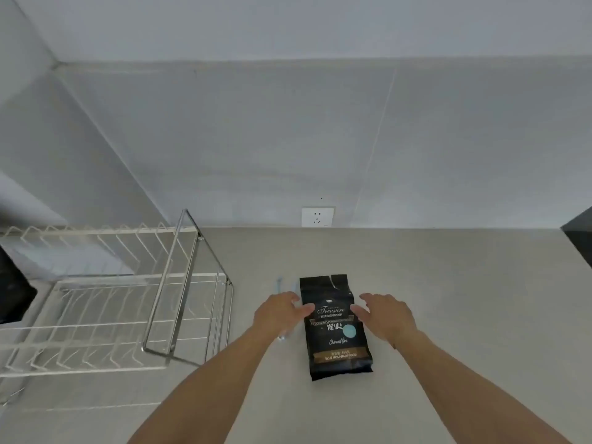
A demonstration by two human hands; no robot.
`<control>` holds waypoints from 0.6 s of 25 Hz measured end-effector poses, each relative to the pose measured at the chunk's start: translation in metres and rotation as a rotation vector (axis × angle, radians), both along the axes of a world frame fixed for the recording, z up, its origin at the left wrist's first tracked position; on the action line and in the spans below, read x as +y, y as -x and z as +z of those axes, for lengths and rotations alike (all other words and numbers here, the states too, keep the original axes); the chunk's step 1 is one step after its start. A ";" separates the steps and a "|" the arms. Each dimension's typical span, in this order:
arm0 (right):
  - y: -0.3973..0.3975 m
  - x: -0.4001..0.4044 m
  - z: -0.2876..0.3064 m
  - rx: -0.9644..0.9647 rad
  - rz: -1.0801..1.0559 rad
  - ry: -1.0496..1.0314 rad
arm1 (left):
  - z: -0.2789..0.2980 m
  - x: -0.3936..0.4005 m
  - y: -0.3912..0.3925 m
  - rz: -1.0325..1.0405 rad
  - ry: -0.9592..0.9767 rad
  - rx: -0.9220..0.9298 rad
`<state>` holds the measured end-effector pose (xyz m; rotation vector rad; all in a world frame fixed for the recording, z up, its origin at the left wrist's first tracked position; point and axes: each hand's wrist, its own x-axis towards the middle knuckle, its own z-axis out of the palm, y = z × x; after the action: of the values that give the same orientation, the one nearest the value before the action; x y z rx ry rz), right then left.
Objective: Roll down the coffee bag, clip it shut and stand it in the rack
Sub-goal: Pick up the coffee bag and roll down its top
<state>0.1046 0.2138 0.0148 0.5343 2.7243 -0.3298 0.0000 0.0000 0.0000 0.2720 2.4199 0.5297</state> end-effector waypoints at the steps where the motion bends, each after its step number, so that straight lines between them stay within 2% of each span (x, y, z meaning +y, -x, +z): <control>1: 0.004 0.001 -0.002 0.003 0.006 -0.021 | -0.001 0.004 0.002 0.015 -0.007 -0.003; 3: 0.012 0.000 -0.011 -0.003 -0.012 0.009 | -0.003 0.011 0.005 0.039 -0.012 -0.014; 6: 0.021 -0.002 -0.020 -0.031 -0.217 0.249 | -0.008 0.017 0.009 0.100 -0.058 -0.059; 8: 0.026 -0.002 -0.024 -0.017 -0.276 0.353 | -0.013 0.018 0.012 0.151 -0.100 -0.090; 15: 0.021 -0.009 -0.022 0.246 -0.668 0.796 | -0.011 0.013 0.003 0.360 -0.355 -0.163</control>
<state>0.0839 0.2050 -0.0074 1.1689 2.2337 -1.6279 -0.0027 0.0135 -0.0110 -0.0630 2.2129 1.1016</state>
